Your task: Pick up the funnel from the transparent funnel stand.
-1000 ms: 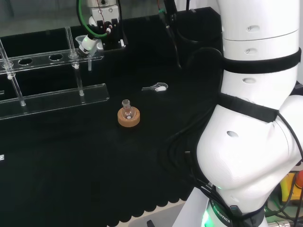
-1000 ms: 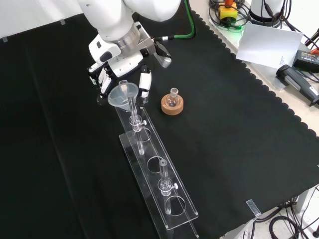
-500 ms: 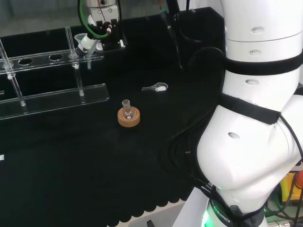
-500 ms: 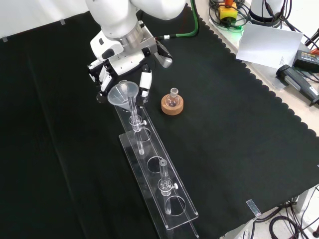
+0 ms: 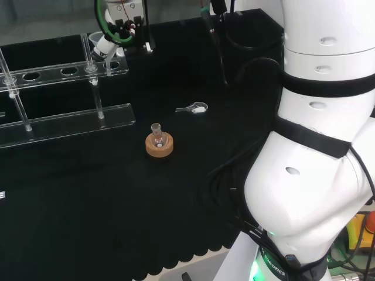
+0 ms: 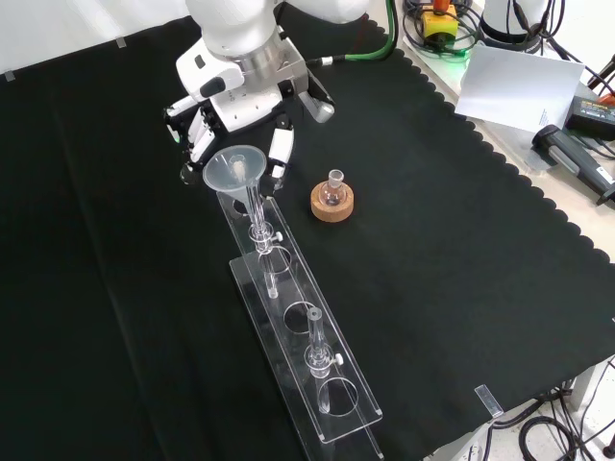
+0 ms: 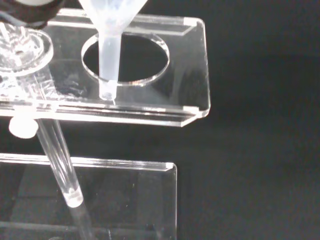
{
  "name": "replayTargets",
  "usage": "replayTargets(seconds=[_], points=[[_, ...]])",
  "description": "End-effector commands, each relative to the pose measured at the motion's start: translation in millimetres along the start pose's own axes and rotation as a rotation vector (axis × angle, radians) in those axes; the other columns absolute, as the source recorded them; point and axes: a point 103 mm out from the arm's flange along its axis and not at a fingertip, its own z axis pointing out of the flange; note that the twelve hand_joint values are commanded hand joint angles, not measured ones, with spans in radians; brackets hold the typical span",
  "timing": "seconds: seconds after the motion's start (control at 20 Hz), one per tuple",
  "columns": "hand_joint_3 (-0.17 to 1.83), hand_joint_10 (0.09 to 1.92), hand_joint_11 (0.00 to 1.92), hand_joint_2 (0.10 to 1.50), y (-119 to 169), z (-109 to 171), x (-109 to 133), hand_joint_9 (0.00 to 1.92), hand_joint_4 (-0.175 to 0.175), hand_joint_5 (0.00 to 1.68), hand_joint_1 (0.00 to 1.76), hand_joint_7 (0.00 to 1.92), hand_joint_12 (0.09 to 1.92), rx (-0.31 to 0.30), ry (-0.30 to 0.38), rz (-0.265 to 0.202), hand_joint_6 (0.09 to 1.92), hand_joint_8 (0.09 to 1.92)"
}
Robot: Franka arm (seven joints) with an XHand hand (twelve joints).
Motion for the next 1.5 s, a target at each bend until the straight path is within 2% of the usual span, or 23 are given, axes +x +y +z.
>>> replayTargets(seconds=[0.05, 0.7, 1.5], points=[[0.57, 0.4, 0.0, 0.75, -4, -18, -3, 0.79, 0.05, 0.82, 0.79, 0.98, 1.43, -0.028, -0.023, 0.001, 0.16, 0.46], [0.58, 0.39, 0.0, 0.75, -18, -56, -16, 0.8, 0.052, 0.83, 0.79, 0.99, 1.44, -0.089, -0.035, 0.003, 0.18, 0.47], [0.6, 0.38, 0.0, 0.75, -34, -77, -25, 0.81, 0.052, 0.84, 0.8, 0.99, 1.44, -0.113, -0.047, -0.008, 0.2, 0.47]])
